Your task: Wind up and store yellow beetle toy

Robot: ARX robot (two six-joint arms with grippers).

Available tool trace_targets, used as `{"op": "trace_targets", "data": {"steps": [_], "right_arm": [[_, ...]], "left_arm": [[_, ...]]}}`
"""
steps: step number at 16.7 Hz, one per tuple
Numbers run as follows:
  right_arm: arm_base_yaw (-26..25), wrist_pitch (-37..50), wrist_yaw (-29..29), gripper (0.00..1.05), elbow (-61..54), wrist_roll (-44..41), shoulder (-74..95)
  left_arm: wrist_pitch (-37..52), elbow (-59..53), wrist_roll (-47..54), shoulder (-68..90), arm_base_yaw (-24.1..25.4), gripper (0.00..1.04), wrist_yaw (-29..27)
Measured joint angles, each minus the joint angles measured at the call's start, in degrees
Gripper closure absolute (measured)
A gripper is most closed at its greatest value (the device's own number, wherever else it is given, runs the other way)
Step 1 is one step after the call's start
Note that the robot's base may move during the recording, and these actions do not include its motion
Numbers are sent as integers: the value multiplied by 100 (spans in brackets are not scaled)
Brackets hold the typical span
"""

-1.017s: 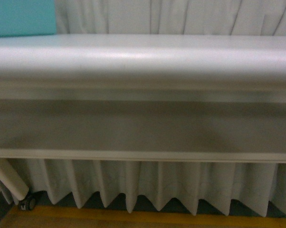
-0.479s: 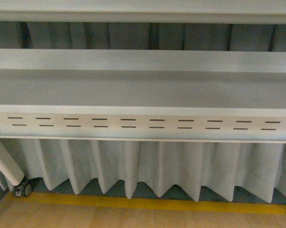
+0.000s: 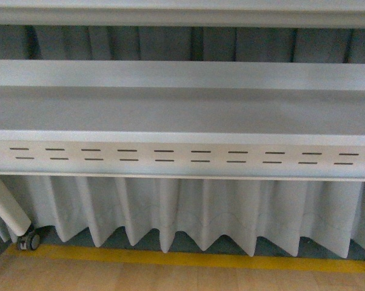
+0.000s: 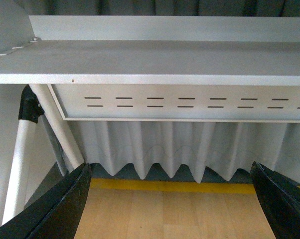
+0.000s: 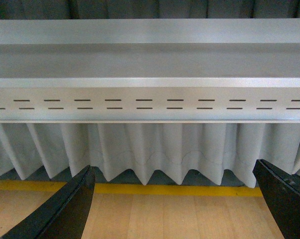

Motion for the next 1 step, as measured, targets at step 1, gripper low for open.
{"op": "trace_targets", "data": {"steps": [1], "right_arm": [[0,-2,-2,7,0,0,0]], "left_arm": [[0,0,0,0,0,7,0]]}}
